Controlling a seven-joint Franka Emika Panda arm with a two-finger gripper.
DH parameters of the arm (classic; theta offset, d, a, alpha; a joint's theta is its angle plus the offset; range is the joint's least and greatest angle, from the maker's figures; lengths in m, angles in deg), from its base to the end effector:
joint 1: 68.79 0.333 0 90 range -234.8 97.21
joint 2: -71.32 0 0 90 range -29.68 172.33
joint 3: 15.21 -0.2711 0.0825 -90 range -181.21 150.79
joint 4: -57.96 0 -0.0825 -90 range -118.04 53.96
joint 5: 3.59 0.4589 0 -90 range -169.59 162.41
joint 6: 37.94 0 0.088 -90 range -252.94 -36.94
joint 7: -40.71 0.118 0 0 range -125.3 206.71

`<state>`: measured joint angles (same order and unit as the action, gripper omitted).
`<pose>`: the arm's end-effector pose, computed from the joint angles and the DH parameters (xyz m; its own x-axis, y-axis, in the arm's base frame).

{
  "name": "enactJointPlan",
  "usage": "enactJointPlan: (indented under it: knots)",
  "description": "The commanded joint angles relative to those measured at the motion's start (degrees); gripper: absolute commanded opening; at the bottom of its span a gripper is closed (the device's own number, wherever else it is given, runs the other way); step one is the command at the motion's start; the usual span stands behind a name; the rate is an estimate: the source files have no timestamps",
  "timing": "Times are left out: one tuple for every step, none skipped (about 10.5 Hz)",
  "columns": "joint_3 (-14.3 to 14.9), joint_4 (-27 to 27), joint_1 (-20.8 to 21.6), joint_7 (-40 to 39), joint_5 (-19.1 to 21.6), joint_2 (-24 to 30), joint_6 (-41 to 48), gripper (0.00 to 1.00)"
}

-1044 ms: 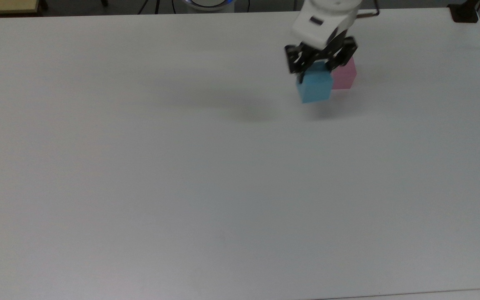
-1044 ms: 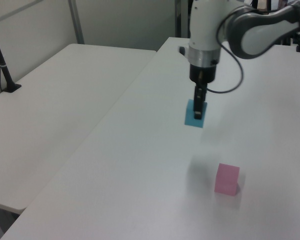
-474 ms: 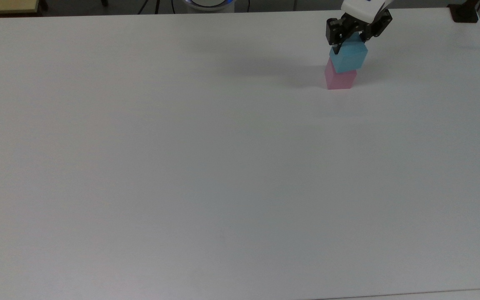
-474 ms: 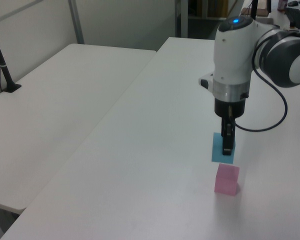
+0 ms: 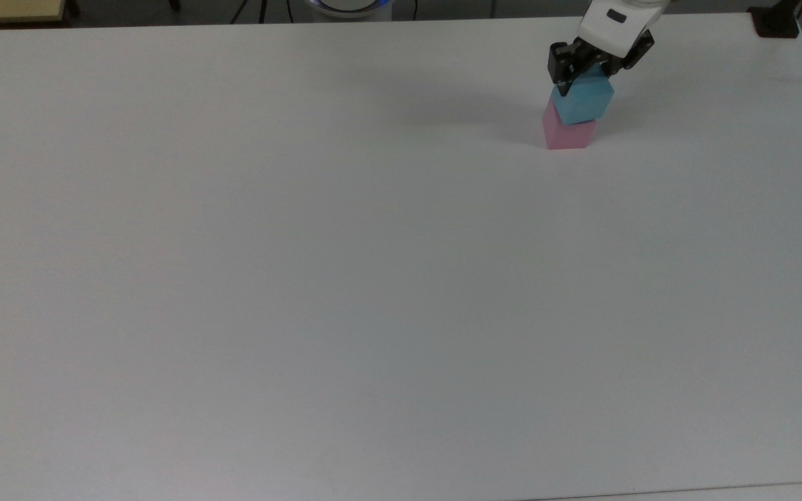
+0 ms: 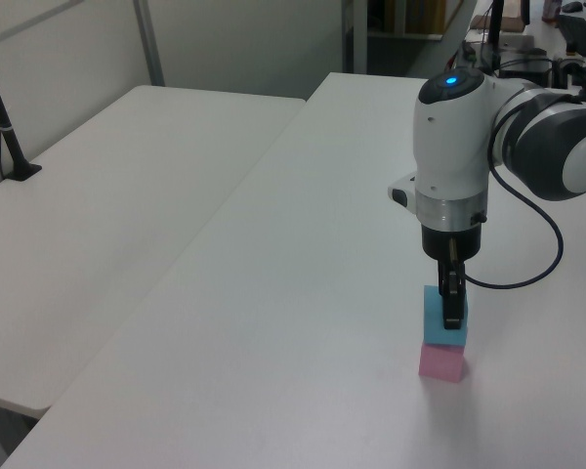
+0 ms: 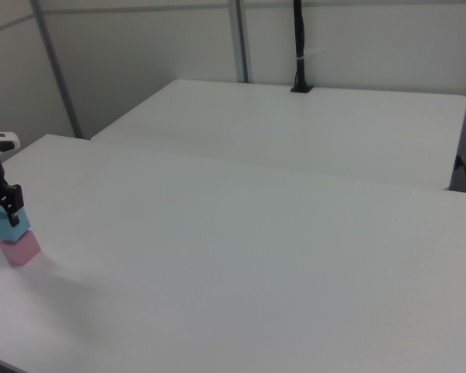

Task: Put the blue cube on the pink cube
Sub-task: 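Lower the light-blue cube onto the pink cube and open the gripper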

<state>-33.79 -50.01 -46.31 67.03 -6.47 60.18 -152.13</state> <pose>0.4958 0.4238 0.3131 0.9596 0.2713 -0.0749 0.2733 -0.9618 0.0176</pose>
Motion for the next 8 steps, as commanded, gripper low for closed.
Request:
enactJointPlan:
  knots:
    - [0.3, -1.5, 0.6, 1.0, 0.6, 1.0, 1.1, 0.41]
    - [0.3, -1.9, 0.5, 1.0, 0.6, 0.7, 1.2, 0.79]
    - [0.3, -2.1, 0.5, 1.0, 0.6, 0.6, 1.8, 1.0]
    - [0.3, -2.3, 0.5, 1.0, 0.6, 0.6, 2.5, 1.0]
    - [0.3, -2.2, 0.6, 1.4, 0.6, 0.8, 3.8, 1.0]
    - [0.4, -1.7, 0.6, 2.7, 0.6, 0.9, 5.2, 1.0]
    - [0.3, -1.6, 0.4, 3.9, 0.5, 1.8, 5.7, 1.0]
    - [0.4, -0.8, -0.5, 4.2, 0.5, 3.2, 5.9, 1.0]
